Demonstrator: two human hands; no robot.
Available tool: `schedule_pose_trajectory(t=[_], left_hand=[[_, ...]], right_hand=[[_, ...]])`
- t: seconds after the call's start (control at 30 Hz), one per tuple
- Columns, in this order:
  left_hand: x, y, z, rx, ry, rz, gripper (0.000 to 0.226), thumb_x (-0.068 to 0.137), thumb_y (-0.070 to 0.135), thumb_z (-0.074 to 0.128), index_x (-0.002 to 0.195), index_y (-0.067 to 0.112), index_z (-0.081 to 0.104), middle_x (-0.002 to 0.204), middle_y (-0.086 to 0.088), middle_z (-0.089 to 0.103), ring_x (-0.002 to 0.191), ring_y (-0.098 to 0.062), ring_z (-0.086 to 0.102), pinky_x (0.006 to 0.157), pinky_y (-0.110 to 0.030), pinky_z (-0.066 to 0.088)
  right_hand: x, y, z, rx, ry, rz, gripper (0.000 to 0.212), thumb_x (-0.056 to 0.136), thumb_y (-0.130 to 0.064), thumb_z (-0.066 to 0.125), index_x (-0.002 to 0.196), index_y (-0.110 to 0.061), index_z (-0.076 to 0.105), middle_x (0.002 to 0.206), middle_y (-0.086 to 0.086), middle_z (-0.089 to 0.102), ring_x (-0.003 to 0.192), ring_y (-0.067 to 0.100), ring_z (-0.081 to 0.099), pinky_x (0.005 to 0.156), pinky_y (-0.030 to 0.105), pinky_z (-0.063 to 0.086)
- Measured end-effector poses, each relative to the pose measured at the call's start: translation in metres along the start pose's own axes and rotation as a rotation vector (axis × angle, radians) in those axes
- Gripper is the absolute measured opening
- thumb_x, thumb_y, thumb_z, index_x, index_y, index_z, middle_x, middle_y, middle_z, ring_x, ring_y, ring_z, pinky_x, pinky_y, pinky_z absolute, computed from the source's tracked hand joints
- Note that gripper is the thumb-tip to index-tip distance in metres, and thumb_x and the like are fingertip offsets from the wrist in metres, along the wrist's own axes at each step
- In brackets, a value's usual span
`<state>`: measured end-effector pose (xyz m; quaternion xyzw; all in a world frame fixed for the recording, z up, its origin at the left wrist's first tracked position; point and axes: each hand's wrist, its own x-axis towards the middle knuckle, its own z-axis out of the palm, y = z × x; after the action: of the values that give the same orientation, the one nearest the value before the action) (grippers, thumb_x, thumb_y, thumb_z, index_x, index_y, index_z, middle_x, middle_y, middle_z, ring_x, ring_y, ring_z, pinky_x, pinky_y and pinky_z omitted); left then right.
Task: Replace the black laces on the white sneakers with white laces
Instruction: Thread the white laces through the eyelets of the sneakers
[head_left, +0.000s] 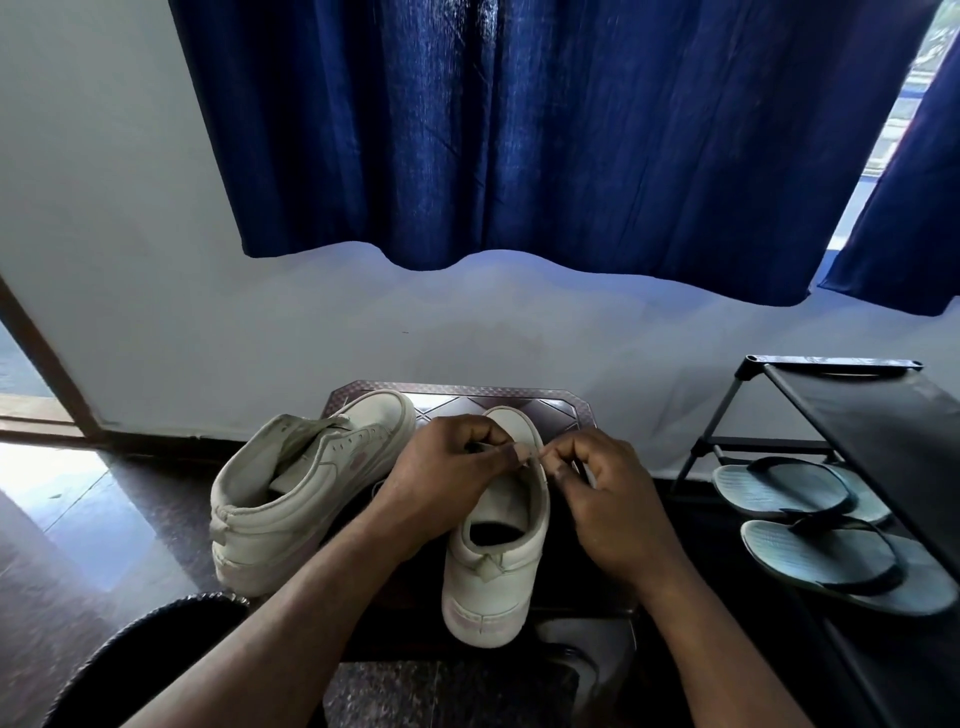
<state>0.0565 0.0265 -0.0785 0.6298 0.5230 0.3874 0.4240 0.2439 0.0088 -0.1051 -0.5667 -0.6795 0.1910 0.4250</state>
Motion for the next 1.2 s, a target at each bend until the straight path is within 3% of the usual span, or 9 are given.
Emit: schedule_pose_trajectory(t=[0.13, 0.27, 0.37, 0.53, 0.6, 0.77, 0.93, 1.1, 1.2], left_hand=[[0.0, -0.002, -0.002, -0.002, -0.023, -0.015, 0.02, 0.091, 0.04, 0.076, 0.078, 0.025, 0.077, 0.076, -0.003, 0.072, 0.068, -0.007, 0.057, 0.071, -0.031, 0.046], [0.001, -0.001, -0.003, -0.045, -0.027, -0.023, 0.021, 0.091, 0.036, 0.077, 0.078, 0.02, 0.077, 0.072, 0.006, 0.072, 0.068, -0.002, 0.059, 0.071, -0.023, 0.047], [0.001, 0.001, -0.002, -0.088, -0.029, -0.03, 0.022, 0.092, 0.032, 0.077, 0.078, 0.015, 0.077, 0.067, 0.011, 0.067, 0.062, 0.0, 0.056, 0.062, -0.013, 0.044], [0.002, 0.0, -0.005, -0.266, -0.03, -0.084, 0.019, 0.093, 0.025, 0.077, 0.087, 0.007, 0.08, 0.087, -0.021, 0.075, 0.073, -0.018, 0.061, 0.07, -0.028, 0.05], [0.003, -0.003, -0.008, -0.294, -0.013, -0.1, 0.017, 0.092, 0.026, 0.078, 0.09, 0.009, 0.081, 0.096, -0.027, 0.075, 0.077, -0.021, 0.061, 0.075, -0.035, 0.05], [0.005, -0.004, -0.01, -0.326, -0.019, -0.112, 0.019, 0.091, 0.026, 0.079, 0.093, 0.008, 0.079, 0.079, -0.007, 0.069, 0.073, -0.018, 0.057, 0.069, -0.031, 0.046], [0.006, -0.006, -0.009, -0.357, -0.031, -0.108, 0.014, 0.091, 0.024, 0.079, 0.093, 0.01, 0.079, 0.081, -0.007, 0.07, 0.075, -0.019, 0.059, 0.075, -0.033, 0.049], [0.005, -0.007, -0.009, -0.34, -0.039, -0.113, 0.013, 0.09, 0.023, 0.08, 0.095, 0.011, 0.079, 0.09, -0.02, 0.074, 0.08, -0.024, 0.06, 0.078, -0.043, 0.047], [0.004, -0.006, -0.009, -0.33, -0.034, -0.113, 0.01, 0.09, 0.021, 0.08, 0.094, 0.012, 0.079, 0.101, -0.025, 0.074, 0.082, -0.025, 0.063, 0.08, -0.044, 0.049]], right_hand=[[0.003, 0.013, -0.01, -0.16, 0.007, 0.128, 0.023, 0.091, -0.017, 0.072, 0.074, -0.032, 0.066, 0.092, -0.016, 0.066, 0.104, 0.023, 0.058, 0.091, 0.035, 0.045], [0.0, 0.006, -0.017, 0.053, 0.046, 0.139, 0.014, 0.094, -0.027, 0.067, 0.08, -0.027, 0.072, 0.09, -0.013, 0.071, 0.102, 0.017, 0.061, 0.086, 0.032, 0.046], [-0.001, -0.012, -0.01, 0.192, -0.034, 0.071, 0.018, 0.097, -0.027, 0.065, 0.081, -0.023, 0.073, 0.083, -0.013, 0.074, 0.084, 0.003, 0.067, 0.074, 0.017, 0.047], [-0.001, -0.015, -0.003, 0.108, -0.023, 0.048, 0.02, 0.097, -0.014, 0.069, 0.077, -0.014, 0.068, 0.074, -0.011, 0.067, 0.065, -0.001, 0.056, 0.062, 0.013, 0.041], [0.001, -0.009, -0.006, 0.026, -0.012, 0.078, 0.02, 0.096, -0.018, 0.069, 0.076, -0.016, 0.068, 0.074, -0.007, 0.067, 0.069, 0.003, 0.058, 0.064, 0.018, 0.042], [0.0, 0.003, -0.014, -0.112, 0.023, 0.167, 0.018, 0.096, -0.027, 0.069, 0.078, -0.024, 0.067, 0.082, -0.012, 0.068, 0.081, 0.006, 0.06, 0.074, 0.032, 0.045], [-0.002, -0.012, -0.005, 0.168, -0.09, 0.151, 0.018, 0.1, -0.023, 0.065, 0.082, -0.022, 0.069, 0.079, -0.013, 0.07, 0.076, 0.003, 0.059, 0.072, 0.02, 0.044], [0.003, -0.013, -0.001, 0.374, -0.113, 0.219, 0.017, 0.086, -0.033, 0.066, 0.077, -0.019, 0.068, 0.077, -0.004, 0.068, 0.079, 0.011, 0.056, 0.08, 0.037, 0.046], [0.004, -0.006, -0.007, 0.324, -0.149, 0.242, 0.018, 0.094, -0.025, 0.069, 0.077, -0.018, 0.068, 0.076, -0.007, 0.068, 0.078, 0.011, 0.058, 0.08, 0.038, 0.047]])
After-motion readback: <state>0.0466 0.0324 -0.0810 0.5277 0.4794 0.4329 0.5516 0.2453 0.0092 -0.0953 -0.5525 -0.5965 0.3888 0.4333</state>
